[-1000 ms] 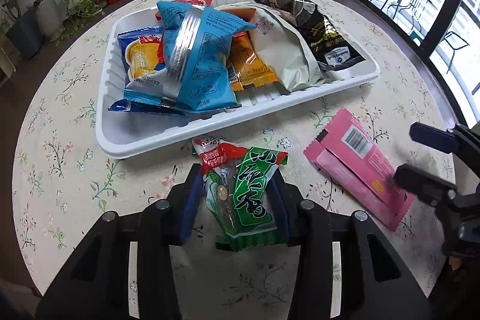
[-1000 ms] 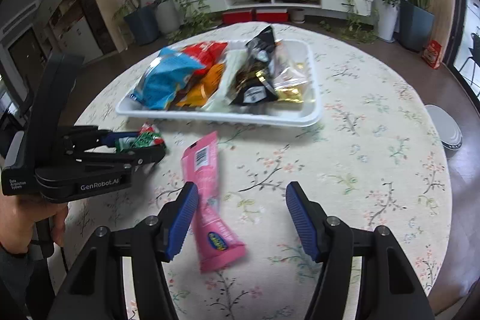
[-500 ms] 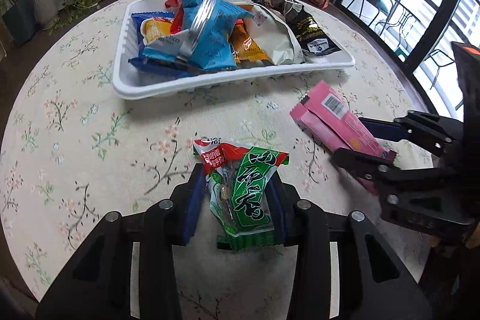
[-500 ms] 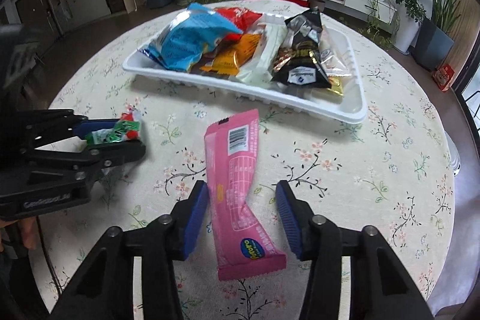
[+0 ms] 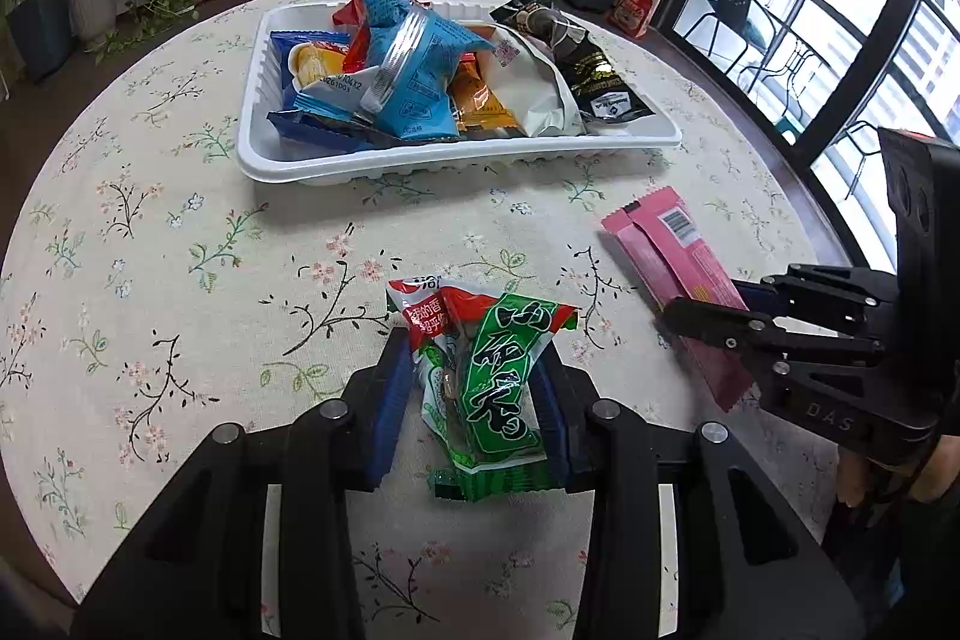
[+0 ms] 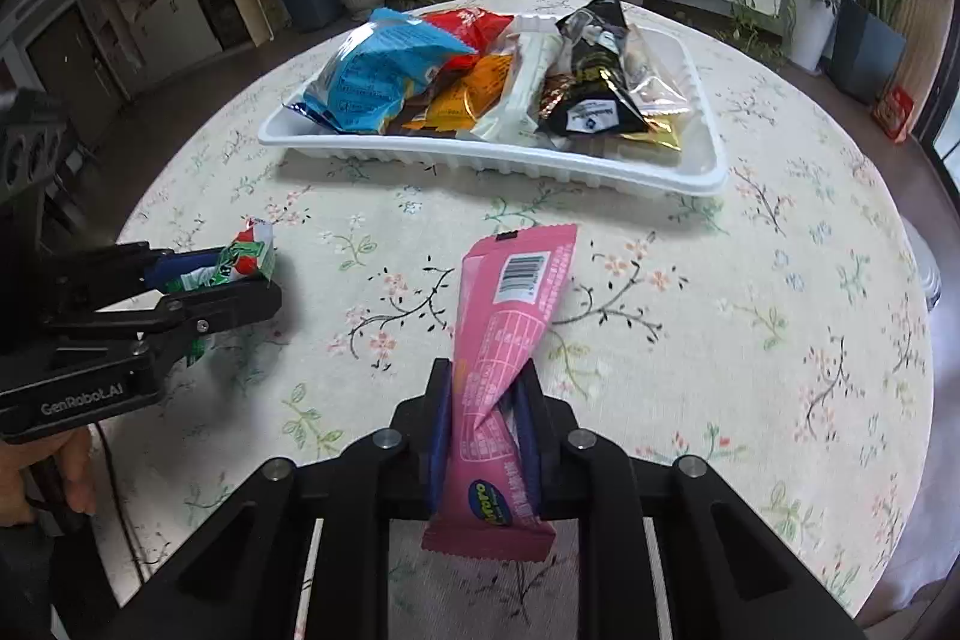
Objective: Organize snacks
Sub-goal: 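Carry both packets over the white tray and lower them inside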
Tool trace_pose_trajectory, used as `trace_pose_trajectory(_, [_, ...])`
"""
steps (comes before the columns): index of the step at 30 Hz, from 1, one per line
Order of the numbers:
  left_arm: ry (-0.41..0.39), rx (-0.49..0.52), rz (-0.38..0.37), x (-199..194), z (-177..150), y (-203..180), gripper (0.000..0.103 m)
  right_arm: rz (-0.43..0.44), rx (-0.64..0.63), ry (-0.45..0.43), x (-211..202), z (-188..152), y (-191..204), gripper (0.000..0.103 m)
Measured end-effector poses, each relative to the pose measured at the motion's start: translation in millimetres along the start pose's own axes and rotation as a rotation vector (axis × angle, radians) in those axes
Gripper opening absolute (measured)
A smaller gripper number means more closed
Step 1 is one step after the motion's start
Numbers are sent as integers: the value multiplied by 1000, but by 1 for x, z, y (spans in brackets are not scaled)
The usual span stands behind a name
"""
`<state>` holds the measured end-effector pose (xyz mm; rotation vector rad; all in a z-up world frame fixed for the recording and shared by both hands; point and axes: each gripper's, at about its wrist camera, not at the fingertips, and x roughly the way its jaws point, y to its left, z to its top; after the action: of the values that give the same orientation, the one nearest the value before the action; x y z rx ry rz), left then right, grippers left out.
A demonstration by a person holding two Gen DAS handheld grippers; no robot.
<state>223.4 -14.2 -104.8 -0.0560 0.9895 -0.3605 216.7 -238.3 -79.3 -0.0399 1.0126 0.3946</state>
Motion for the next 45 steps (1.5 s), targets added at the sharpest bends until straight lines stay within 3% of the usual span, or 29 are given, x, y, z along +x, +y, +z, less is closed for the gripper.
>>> trace_pose_trajectory(9, [-52, -33, -41, -25, 18, 7, 36, 35, 103, -89, -43, 7, -23, 21])
trace_pose_trajectory(15, [-102, -42, -33, -44, 54, 21, 36, 0, 127, -154, -69, 40, -48, 21])
trace_pose_trajectory(23, [-152, -33, 2, -62, 122, 40, 36, -1, 106, -232, -87, 109, -48, 21])
trace_pose_trajectory(32, [-143, -43, 19, -46, 176, 65, 36, 46, 49, -239, -68, 167, -17, 21])
trace_pose_trajectory(39, [-98, -44, 6, -10, 190, 77, 36, 75, 29, -186, -29, 196, 4, 21])
trace_pose_trajectory(45, [-56, -46, 5, 23, 186, 88, 36, 71, 34, -125, 9, 201, 5, 21])
